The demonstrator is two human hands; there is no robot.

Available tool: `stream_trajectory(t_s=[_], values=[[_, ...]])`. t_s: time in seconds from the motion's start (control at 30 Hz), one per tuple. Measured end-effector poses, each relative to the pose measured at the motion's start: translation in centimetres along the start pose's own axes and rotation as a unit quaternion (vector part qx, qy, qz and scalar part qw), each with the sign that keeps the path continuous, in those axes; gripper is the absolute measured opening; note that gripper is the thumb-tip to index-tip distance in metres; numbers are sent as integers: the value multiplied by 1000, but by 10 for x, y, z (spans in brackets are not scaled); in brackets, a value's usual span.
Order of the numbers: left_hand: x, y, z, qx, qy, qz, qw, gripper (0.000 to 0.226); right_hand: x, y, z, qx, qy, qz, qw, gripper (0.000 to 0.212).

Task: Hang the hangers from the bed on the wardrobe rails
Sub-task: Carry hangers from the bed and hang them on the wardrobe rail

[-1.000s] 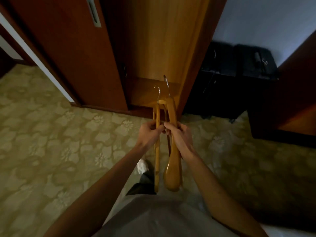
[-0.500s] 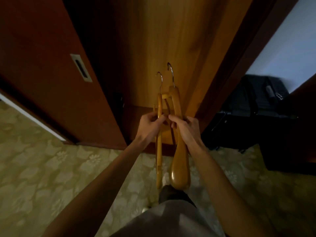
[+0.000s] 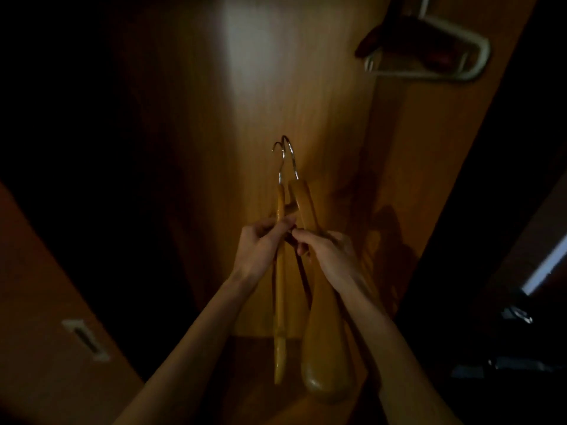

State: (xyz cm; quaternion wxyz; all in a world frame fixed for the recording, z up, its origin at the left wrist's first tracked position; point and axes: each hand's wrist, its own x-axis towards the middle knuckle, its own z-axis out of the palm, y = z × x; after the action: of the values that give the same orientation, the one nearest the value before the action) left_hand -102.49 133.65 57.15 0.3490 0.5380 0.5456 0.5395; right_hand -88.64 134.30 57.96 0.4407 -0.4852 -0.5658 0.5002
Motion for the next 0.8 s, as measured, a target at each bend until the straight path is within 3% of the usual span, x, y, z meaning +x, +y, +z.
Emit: stream_trajectory(t_s=[0.2,0.6,0.8], values=[[83,65,-9,-52,14,62,997,37,61,-79,-6,19,38,-71,997,29],[193,198,-7,-71,-65,195,976,41,124,-207,-31,51,145,-162,975,34],[222,232,12,-63,-90,189,976,47,144,-232,-54,55,177,-164,969,27]])
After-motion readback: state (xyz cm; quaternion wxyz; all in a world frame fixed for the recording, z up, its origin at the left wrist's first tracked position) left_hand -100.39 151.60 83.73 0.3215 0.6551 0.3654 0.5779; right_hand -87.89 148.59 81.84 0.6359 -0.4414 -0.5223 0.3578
